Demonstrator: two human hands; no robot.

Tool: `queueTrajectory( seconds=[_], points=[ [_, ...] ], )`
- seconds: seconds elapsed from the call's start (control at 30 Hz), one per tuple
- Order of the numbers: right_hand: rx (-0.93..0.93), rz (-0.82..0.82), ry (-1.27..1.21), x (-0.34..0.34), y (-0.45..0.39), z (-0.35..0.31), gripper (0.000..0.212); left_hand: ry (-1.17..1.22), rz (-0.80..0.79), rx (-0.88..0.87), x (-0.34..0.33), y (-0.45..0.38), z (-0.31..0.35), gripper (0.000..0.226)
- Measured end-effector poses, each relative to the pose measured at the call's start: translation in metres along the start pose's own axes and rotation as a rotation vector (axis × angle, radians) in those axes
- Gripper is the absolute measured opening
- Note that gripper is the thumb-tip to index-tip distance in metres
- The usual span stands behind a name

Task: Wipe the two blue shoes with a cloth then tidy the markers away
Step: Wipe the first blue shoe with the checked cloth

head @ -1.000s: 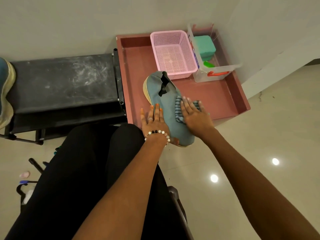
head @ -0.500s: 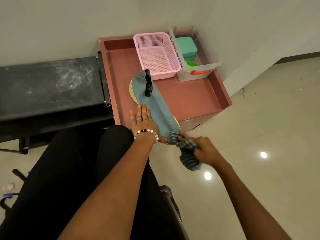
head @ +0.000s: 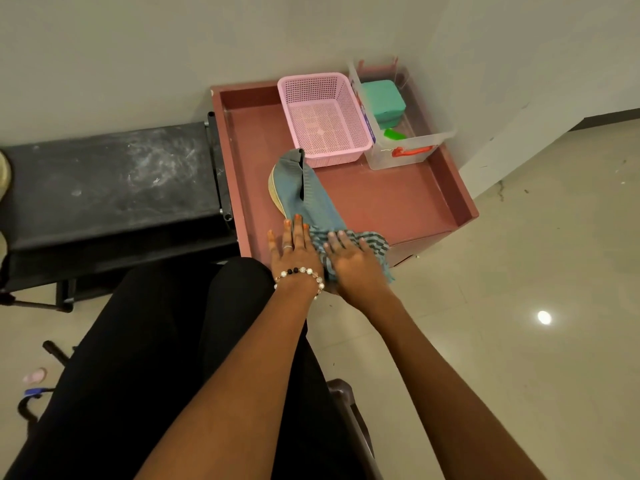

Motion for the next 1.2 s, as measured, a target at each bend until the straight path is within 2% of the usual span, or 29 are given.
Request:
queueTrajectory(
  seconds=[0.07, 0.13, 0.2, 0.4, 0.5, 0.63, 0.73, 0.87, 0.93, 1.0, 1.1, 1.17, 1.2],
  points=[
    [-0.002, -0.004, -0.001, -0.015, 0.024, 0.009, 0.056, 0.000, -0.010, -0.003, -0.002, 0.000, 0.001, 0.088],
    [0.003, 0.006, -0.068, -0.025, 0.047, 0.020, 0.061, 0.017, -0.009, 0.005, -0.004, -0.003, 0.002, 0.092],
    [0.030, 0.022, -0.025, -0.027, 0.056, 0.023, 0.063, 0.030, -0.006, 0.011, -0.005, -0.005, 0.003, 0.095],
    [0.021, 0.042, 0.127, -0.008, 0.002, 0.023, 0.062, 0.084, -0.038, -0.013, -0.004, -0.006, 0.003, 0.103],
    [0.043, 0.026, 0.121, 0.007, -0.014, 0.021, 0.062, 0.117, -0.050, -0.013, -0.005, -0.007, 0.004, 0.103],
    [0.084, 0.046, 0.140, -0.005, -0.005, 0.024, 0.065, 0.102, -0.044, 0.010, -0.005, -0.008, 0.004, 0.102],
    [0.111, 0.152, 0.115, -0.020, 0.021, 0.022, 0.065, 0.057, -0.058, 0.022, -0.006, -0.007, 0.002, 0.105],
    [0.199, 0.252, -0.208, -0.044, 0.060, 0.029, 0.075, 0.051, -0.031, 0.025, -0.005, -0.009, 0.001, 0.094],
    [0.166, 0.287, -0.423, -0.033, 0.066, 0.038, 0.065, 0.075, -0.022, 0.022, -0.004, -0.009, 0.002, 0.093],
    [0.013, 0.323, -0.683, -0.007, 0.065, 0.052, 0.050, 0.081, -0.029, 0.003, -0.001, -0.006, 0.003, 0.099],
    [-0.251, 0.548, -0.968, 0.042, 0.064, 0.071, 0.021, 0.096, -0.077, -0.043, 0.000, 0.001, 0.002, 0.135],
    [-0.364, 0.758, -1.099, 0.071, 0.060, 0.077, 0.025, 0.103, -0.077, -0.074, 0.003, 0.005, 0.002, 0.140],
    [-0.369, 0.861, -1.082, 0.083, 0.055, 0.078, 0.030, 0.111, -0.063, -0.096, 0.005, 0.007, 0.003, 0.139]
  ],
)
Point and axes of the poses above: each hand's wrist, its own y-axis away from the middle knuckle, its own x-axis out of the back of the hand, z = x × y, the point moved 7 cm from there along -y, towards the middle knuckle, and after that the axes turned 10 degrees about -z, right-handed, at the moved point
